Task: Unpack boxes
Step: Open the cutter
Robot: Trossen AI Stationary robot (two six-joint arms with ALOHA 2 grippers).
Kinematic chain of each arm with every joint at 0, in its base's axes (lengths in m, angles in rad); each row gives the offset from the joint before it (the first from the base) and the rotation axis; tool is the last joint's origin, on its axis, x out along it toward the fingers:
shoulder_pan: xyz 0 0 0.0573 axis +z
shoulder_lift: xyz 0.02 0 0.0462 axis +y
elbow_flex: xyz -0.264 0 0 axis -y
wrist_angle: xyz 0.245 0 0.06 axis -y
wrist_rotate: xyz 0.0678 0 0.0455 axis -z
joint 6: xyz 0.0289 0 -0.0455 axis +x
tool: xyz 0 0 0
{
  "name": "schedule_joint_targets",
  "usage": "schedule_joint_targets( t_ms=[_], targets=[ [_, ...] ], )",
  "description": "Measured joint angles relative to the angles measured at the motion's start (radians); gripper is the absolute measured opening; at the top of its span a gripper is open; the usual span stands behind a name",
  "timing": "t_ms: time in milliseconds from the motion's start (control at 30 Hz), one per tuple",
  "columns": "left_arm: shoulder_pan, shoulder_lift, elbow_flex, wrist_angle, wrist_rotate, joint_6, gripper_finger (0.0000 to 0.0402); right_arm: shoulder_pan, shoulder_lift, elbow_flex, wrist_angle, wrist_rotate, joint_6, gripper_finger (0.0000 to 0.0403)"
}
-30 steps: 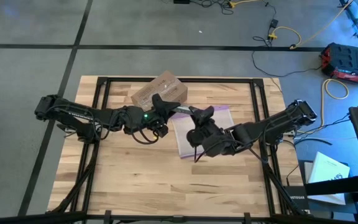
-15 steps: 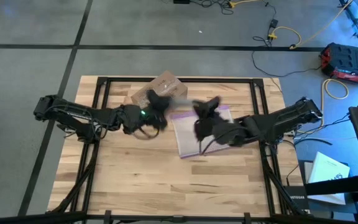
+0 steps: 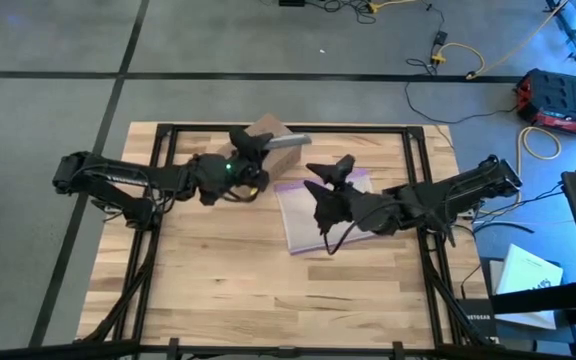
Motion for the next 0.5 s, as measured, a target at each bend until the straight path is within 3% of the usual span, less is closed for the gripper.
schedule_joint_targets(
  t_ms=[167, 500],
  targets=[
    [-0.008, 0.001, 0.000, 0.008, 0.030, -0.010, 0.0121, -0.036, -0.003, 0.003, 0.007, -0.061, 0.007, 0.0231],
    [-0.048, 0.001, 0.001, 0.009, 0.171, -0.184, 0.0121, -0.118, -0.002, 0.002, 0.059, -0.236, -0.022, 0.0232]
  ],
)
